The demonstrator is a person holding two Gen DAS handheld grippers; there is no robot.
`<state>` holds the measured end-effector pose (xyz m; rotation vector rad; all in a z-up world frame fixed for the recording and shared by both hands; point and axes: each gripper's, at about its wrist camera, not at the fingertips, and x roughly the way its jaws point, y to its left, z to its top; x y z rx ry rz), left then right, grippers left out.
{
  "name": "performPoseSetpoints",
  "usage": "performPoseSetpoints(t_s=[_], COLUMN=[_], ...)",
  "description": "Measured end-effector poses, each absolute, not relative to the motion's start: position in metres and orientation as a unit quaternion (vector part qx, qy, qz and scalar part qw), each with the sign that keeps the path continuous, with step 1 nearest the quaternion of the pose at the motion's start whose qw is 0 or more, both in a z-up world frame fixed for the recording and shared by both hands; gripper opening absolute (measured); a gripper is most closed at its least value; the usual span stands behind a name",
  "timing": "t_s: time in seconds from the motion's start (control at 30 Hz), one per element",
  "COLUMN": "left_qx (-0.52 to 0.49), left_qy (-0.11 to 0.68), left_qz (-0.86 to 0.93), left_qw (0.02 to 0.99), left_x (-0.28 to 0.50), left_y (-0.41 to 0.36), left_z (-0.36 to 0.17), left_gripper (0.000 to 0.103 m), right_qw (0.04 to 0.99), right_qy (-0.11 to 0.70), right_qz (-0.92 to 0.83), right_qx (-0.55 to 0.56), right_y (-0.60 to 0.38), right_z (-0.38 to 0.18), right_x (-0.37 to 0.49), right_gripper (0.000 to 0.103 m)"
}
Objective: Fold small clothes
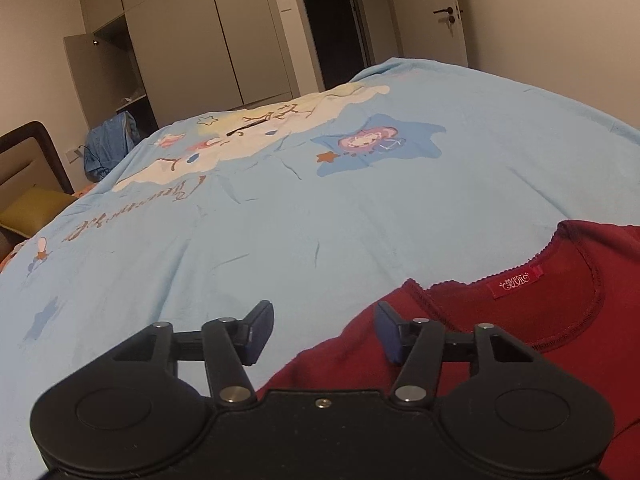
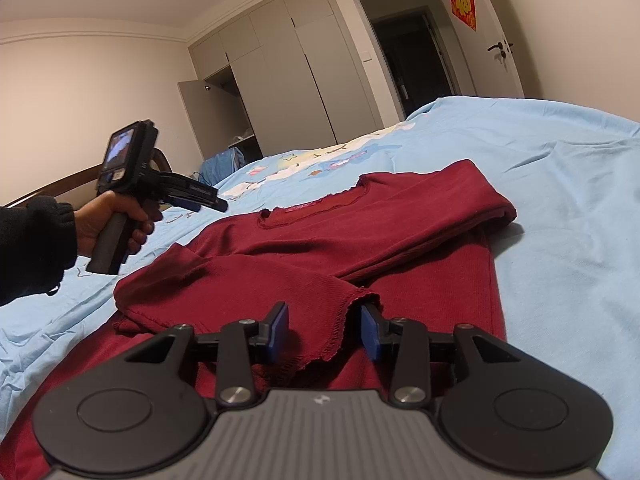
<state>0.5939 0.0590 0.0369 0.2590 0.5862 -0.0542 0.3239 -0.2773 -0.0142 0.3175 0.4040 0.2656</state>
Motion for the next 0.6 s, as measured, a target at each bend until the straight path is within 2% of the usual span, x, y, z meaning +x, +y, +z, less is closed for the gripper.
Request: performPoseSetpoints(t_s=[0.1,0.2,0.43,0.57,0.6], left_qx=[0.111,0.065,-0.132,-0.174,-0.177], left_qy=[0.286,0.307,0.323,0.346,0.348], left_qz=[-0.013,-0.002,-0.027,-0.063,-0.071], left_qw=[0.952,0.95,0.937,0.92,0.918], left_x=[0.58,0.565,0.511,0.497,0.495], left_y=[0.082,0.117,0.197,0.204,0.203], left_z=[0.043,0.037,0.005,-0.01,-0.011], left_gripper=[0.071,0.073,0.072,0.065,0.056], right_qw=[0.959,0.959,0.959,0.96,0.96], right_qy=[0.199,0.198,0.198,0.199,0.198], right_qz=[0.131,0.131,0.13,0.13,0.131], right_qx=[0.157,0.156,0.153,0.151,0.15], right_y=[-0.277,-0.277,-0.277,-0.277,-0.277], right_z=[-0.014,-0.014,-0.014,-0.014,-0.014], right_x=[0.324,0.324,0.324,0.325,0.325], right_gripper=[0.047,0.049,0.05,0.05,0.051])
